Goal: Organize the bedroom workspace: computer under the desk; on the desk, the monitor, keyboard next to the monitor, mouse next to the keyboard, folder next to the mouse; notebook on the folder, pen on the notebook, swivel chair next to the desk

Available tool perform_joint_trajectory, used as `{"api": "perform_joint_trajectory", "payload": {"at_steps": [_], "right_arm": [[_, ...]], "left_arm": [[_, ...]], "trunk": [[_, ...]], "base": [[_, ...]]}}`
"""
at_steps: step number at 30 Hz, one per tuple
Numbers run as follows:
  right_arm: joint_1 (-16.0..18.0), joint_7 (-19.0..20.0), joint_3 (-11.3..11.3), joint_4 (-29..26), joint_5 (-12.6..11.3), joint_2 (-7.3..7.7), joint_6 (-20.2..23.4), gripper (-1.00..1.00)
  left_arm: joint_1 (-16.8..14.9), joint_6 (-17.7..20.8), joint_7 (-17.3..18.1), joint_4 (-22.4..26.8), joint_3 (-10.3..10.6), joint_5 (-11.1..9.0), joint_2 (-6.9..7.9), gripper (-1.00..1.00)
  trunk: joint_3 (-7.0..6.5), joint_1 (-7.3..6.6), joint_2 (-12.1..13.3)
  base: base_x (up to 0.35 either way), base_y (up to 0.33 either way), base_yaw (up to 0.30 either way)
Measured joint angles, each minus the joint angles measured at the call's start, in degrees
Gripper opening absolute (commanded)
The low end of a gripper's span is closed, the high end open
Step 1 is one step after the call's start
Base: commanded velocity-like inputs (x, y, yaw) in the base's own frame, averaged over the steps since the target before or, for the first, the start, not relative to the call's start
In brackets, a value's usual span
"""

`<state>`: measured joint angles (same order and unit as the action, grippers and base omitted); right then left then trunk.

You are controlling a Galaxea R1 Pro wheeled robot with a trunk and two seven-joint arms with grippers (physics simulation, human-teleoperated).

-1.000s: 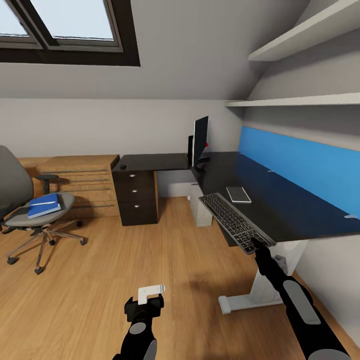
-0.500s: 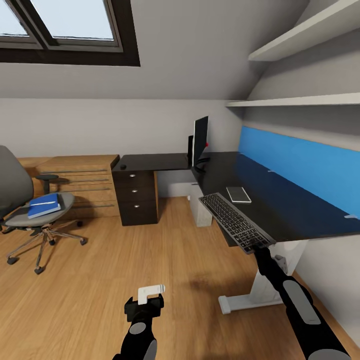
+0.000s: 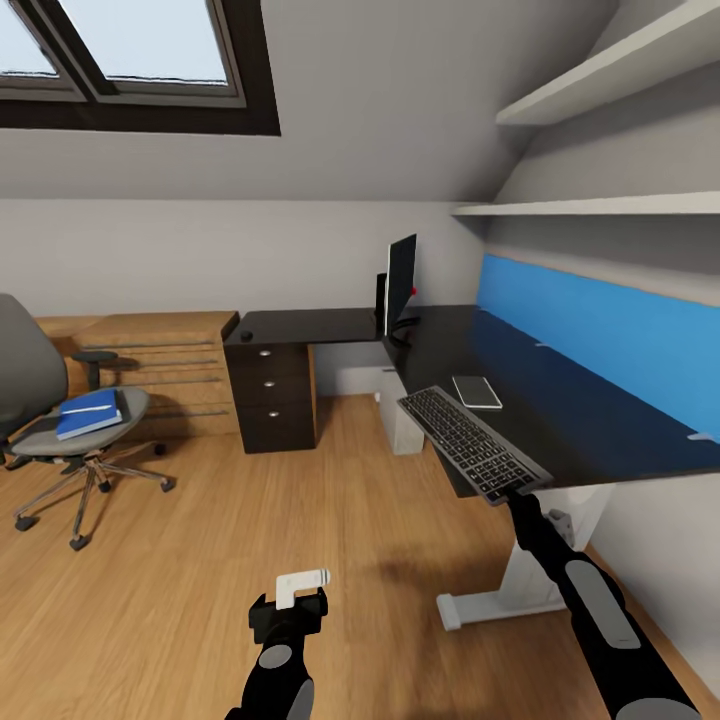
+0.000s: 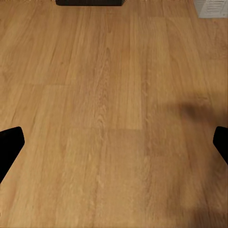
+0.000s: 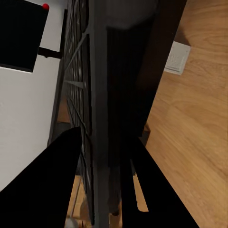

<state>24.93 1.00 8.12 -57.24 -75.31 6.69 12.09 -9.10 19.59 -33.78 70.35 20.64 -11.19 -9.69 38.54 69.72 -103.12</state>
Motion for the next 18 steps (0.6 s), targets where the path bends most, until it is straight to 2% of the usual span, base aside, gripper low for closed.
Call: {"api": "perform_joint_trajectory", "payload": {"at_steps": [4,8,17,18], "right_arm": [[0.00,0.26,-0.13,-0.22,0.07,-0.54,-0.22,-1.00],[0.00,0.45,-0.21,-0.68,-0.01,-2.48,-0.18,-1.00],[0.00,0.57,-0.26,-1.03,0.04,-4.57,0.14,-1.00],[0.01,0.65,-0.32,-2.12,-0.33,-5.24,0.21,-1.00]], "left_arm": [[0.01,0.00,-0.04,-0.01,-0.01,0.00,0.00,1.00],[0.00,0.00,-0.06,-0.03,-0.01,-0.02,0.00,1.00],[0.00,0.00,0.00,-0.02,-0.01,-0.09,0.00,1.00],[0.00,0.01,0.00,-0.03,-0.01,-0.08,0.00,1.00]], "trunk": [[-0.72,-0.88,1.60],[-1.44,-1.76,3.21],[-3.05,-3.73,6.82],[-3.24,-3.96,7.22]], "base": [[0.000,0.000,0.000],[0.000,0.000,0.000],[0.000,0.000,0.000],[0.000,0.000,0.000]]}}
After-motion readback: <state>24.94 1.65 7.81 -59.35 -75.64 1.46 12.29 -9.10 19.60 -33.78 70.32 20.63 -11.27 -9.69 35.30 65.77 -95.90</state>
